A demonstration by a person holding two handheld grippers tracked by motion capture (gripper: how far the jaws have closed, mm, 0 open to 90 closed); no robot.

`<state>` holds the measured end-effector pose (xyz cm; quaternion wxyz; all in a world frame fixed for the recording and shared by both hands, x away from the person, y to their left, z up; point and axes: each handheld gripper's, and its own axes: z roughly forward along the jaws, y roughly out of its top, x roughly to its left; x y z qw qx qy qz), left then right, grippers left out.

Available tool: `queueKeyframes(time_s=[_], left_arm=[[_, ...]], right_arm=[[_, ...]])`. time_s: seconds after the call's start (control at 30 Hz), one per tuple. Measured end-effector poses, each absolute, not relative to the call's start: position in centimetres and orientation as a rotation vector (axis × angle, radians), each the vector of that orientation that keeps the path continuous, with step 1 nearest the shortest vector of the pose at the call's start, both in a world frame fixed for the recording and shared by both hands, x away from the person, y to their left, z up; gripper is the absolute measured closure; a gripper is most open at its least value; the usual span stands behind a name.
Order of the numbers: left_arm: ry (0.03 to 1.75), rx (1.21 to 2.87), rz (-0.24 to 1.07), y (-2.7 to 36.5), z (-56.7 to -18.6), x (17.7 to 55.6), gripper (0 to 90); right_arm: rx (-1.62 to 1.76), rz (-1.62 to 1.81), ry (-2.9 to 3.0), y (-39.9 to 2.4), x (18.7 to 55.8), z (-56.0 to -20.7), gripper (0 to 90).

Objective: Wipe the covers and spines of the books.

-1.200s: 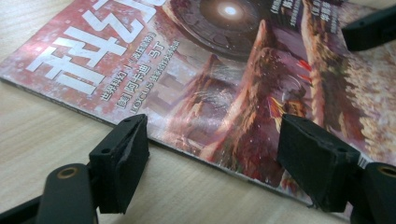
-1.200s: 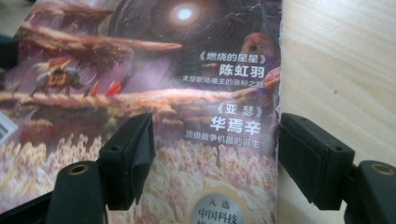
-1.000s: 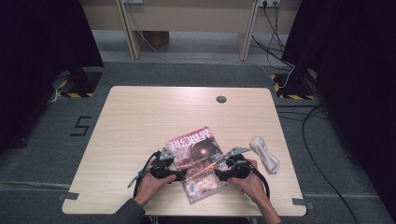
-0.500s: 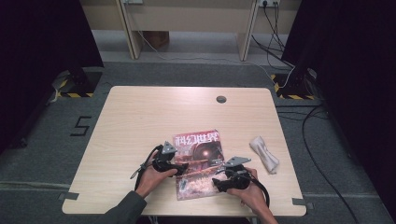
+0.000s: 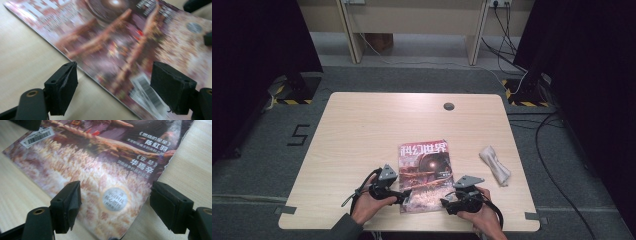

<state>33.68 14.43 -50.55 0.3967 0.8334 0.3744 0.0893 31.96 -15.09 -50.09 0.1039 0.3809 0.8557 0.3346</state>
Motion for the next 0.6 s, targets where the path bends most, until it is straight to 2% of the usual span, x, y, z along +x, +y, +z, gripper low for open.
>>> queueKeyframes(time_s=[0.3, 0.6], left_arm=[[0.884, 2.173, 0.189, 14.3, -50.7, 30.2, 19.5], [0.866, 2.197, 0.201, 14.1, -51.1, 29.5, 21.0]], right_arm=[[1.073, 0.968, 2.536, -15.1, 30.6, -50.1, 23.6], [1.055, 0.923, 2.540, -14.7, 30.3, -50.3, 22.5]])
